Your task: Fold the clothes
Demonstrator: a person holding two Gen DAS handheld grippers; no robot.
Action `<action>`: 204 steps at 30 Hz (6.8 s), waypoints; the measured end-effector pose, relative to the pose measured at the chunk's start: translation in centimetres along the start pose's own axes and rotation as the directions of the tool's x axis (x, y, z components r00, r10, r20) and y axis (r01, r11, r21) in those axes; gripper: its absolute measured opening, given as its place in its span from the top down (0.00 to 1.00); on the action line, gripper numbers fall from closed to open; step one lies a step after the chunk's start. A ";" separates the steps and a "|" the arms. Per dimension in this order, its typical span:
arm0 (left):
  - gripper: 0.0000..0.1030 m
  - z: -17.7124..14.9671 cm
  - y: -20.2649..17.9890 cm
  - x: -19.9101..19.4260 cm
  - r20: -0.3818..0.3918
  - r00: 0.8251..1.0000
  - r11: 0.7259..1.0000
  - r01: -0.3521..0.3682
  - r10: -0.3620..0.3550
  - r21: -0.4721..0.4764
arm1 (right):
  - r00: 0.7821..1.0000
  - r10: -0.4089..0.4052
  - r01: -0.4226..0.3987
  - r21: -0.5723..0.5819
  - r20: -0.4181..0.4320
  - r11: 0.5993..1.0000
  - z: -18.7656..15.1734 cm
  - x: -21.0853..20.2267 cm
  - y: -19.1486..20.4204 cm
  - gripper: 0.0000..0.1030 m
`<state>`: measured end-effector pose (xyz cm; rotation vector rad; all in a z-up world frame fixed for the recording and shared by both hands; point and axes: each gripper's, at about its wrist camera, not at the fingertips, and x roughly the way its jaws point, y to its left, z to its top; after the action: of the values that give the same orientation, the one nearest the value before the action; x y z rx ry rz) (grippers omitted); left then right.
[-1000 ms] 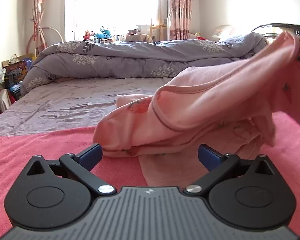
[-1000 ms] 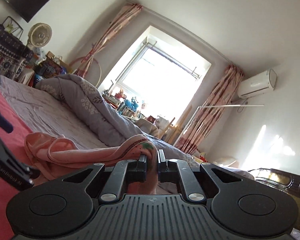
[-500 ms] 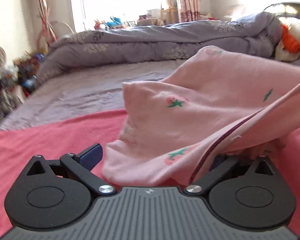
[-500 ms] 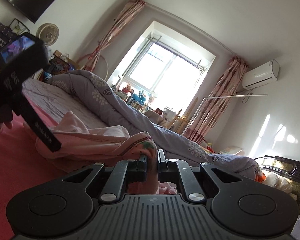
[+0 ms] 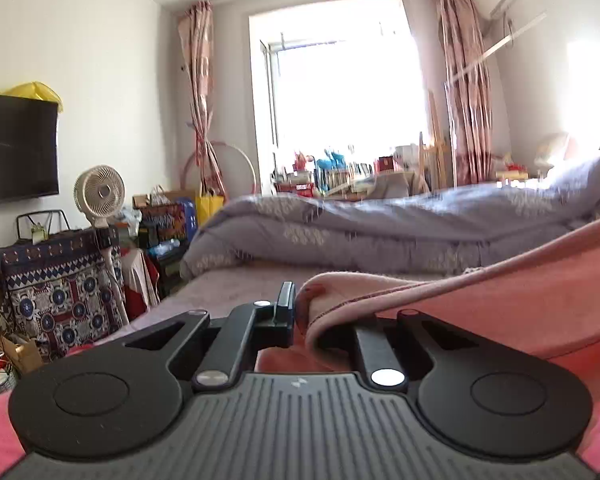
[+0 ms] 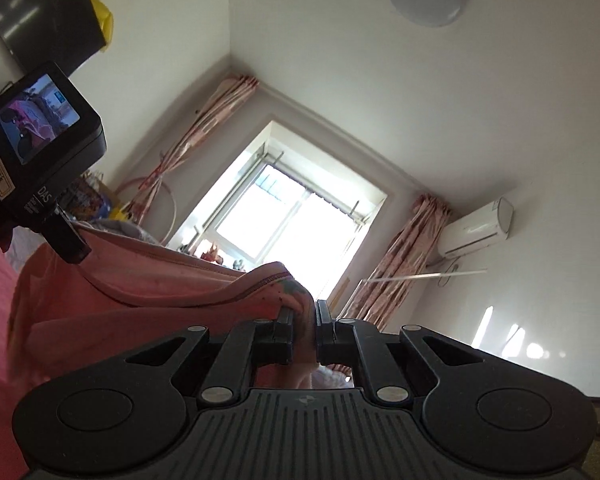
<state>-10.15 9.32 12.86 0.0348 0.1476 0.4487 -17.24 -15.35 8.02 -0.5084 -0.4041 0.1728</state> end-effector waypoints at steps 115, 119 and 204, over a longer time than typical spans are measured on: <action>0.00 -15.2 6.6 12.0 -0.582 0.769 0.945 0.326 -0.264 0.001 | 0.530 0.142 0.401 0.394 -0.836 0.827 -25.1 24.0 -6.9 0.24; 0.00 -15.0 6.3 11.9 -0.590 0.768 0.946 0.324 -0.251 0.020 | 0.536 0.488 0.086 0.619 -0.689 0.781 -23.1 19.9 -3.5 0.20; 0.00 -14.4 15.8 2.1 -0.689 0.717 0.940 0.298 -0.105 0.167 | 0.532 0.260 -0.014 0.299 -0.806 0.954 -16.3 9.6 -4.5 0.91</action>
<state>-17.24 24.43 -0.59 0.1208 0.9317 0.1942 -1.41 -23.86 0.47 -0.3076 0.6330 0.1115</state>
